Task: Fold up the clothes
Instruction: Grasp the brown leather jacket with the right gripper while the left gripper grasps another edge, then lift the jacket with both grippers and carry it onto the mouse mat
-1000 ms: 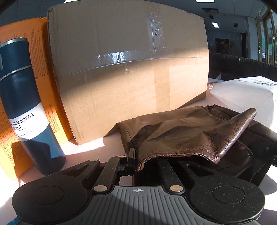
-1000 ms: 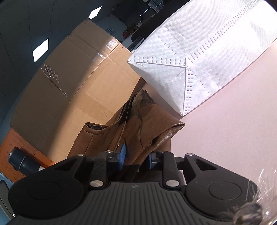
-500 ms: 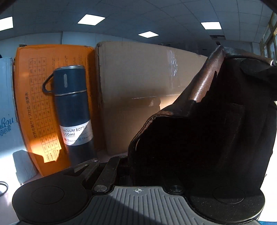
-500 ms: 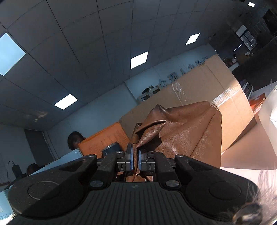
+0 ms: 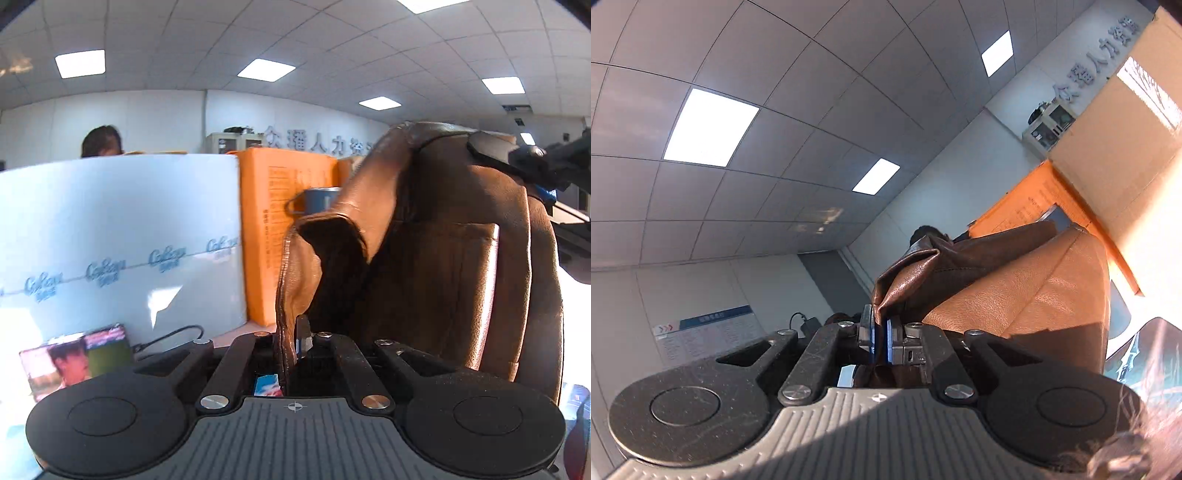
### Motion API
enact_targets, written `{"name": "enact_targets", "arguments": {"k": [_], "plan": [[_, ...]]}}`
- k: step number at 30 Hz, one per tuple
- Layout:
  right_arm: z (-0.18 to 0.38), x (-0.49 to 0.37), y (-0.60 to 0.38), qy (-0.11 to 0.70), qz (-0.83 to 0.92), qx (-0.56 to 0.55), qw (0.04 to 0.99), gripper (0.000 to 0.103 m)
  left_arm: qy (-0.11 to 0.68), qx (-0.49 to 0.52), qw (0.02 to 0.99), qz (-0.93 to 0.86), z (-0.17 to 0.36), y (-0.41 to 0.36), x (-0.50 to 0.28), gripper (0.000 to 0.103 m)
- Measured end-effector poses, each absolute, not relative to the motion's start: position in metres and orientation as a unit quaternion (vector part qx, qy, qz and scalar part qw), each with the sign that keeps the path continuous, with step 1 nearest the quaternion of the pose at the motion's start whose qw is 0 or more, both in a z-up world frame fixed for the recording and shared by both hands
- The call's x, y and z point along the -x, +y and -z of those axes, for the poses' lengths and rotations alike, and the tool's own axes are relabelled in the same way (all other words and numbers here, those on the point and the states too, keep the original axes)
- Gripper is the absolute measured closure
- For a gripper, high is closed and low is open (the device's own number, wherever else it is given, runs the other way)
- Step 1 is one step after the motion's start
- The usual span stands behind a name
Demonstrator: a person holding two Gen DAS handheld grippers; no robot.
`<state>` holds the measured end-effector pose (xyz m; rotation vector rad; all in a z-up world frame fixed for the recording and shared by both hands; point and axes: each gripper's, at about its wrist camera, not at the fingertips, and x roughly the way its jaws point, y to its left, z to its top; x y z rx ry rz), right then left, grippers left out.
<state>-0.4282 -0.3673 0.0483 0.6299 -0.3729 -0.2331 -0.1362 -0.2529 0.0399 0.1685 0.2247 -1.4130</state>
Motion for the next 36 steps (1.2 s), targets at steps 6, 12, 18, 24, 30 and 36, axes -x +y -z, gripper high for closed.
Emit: {"name": "enact_targets", "arguments": {"k": [6,12,18,24,30,36], "plan": [[-0.047,0.421,-0.344,-0.148,0.09,-0.335,0.926,0.097,0.175,-0.019,0.788,0.59,-0.026,-0.185,0.099,0.101],[-0.048,0.411,-0.343,-0.136,0.092,-0.381,0.91,0.097,0.234,0.061,0.812,0.532,-0.009,-0.132,0.059,0.097],[-0.034,0.403,-0.375,-0.124,0.152,-0.422,0.885,0.097,0.286,0.074,0.821,0.488,0.013,-0.111,0.032,0.093],[-0.022,0.411,-0.4,-0.135,0.181,-0.452,0.863,0.097,0.344,0.104,0.785,0.505,0.028,-0.108,0.014,0.098],[-0.03,0.427,-0.395,-0.168,0.178,-0.432,0.868,0.097,0.35,0.112,0.782,0.503,0.026,-0.103,0.009,0.098],[-0.013,0.458,-0.377,-0.146,0.209,-0.399,0.881,0.097,0.365,0.068,0.799,0.472,0.036,-0.107,0.001,0.095]]}}
